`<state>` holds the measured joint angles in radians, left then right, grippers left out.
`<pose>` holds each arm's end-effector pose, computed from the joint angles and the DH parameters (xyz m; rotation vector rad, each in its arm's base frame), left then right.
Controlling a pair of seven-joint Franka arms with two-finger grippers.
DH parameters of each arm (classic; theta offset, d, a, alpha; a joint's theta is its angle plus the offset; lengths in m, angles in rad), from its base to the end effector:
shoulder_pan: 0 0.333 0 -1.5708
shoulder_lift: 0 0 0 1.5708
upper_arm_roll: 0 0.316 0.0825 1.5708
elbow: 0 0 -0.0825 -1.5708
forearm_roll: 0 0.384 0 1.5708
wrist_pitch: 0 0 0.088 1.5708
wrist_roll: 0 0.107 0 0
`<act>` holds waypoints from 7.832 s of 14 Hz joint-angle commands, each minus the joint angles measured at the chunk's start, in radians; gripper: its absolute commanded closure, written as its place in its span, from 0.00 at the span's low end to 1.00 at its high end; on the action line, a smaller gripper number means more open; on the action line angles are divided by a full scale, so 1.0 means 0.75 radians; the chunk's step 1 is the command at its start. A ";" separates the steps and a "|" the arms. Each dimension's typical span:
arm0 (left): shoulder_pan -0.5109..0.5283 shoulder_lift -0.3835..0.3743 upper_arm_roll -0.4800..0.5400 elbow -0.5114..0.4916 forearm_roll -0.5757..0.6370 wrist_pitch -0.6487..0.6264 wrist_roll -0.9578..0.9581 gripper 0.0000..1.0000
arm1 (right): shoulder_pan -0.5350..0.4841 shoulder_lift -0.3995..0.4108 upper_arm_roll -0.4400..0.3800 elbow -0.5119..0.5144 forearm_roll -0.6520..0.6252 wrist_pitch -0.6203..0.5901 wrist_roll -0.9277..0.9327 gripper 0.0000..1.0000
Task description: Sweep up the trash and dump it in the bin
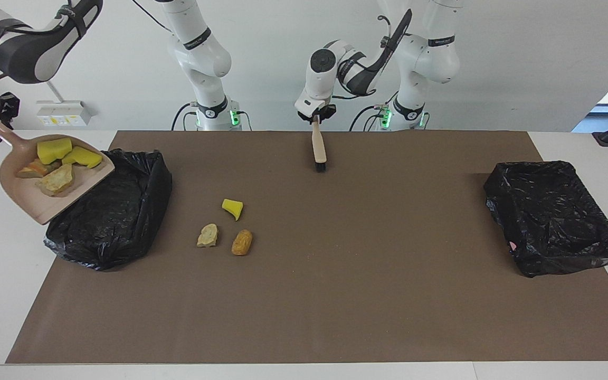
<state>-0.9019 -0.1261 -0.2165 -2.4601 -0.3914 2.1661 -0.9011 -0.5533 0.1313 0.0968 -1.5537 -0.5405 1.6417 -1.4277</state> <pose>0.1829 -0.4087 0.3313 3.0924 0.0545 -0.5026 0.5131 -0.3136 0.5769 2.4386 1.3666 -0.6432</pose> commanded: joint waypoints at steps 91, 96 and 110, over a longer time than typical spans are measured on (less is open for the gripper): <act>0.565 0.530 0.068 0.871 0.520 -0.048 0.605 0.00 | 1.840 -0.318 0.215 -1.152 1.232 0.668 3.051 0.00; 0.530 0.610 0.068 0.826 0.520 0.095 0.506 0.00 | 1.846 -0.332 0.215 -1.184 1.232 0.679 3.045 0.37; 0.536 0.594 0.068 0.840 0.638 -0.036 0.575 1.00 | 1.761 -0.496 0.194 -1.136 1.214 0.446 3.039 1.00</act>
<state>-0.4930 0.3430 -0.1811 -1.8271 0.0402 2.1999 -0.4981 0.8175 -0.1403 0.2413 -2.3981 0.3594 2.0741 0.8515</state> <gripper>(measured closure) 0.674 0.736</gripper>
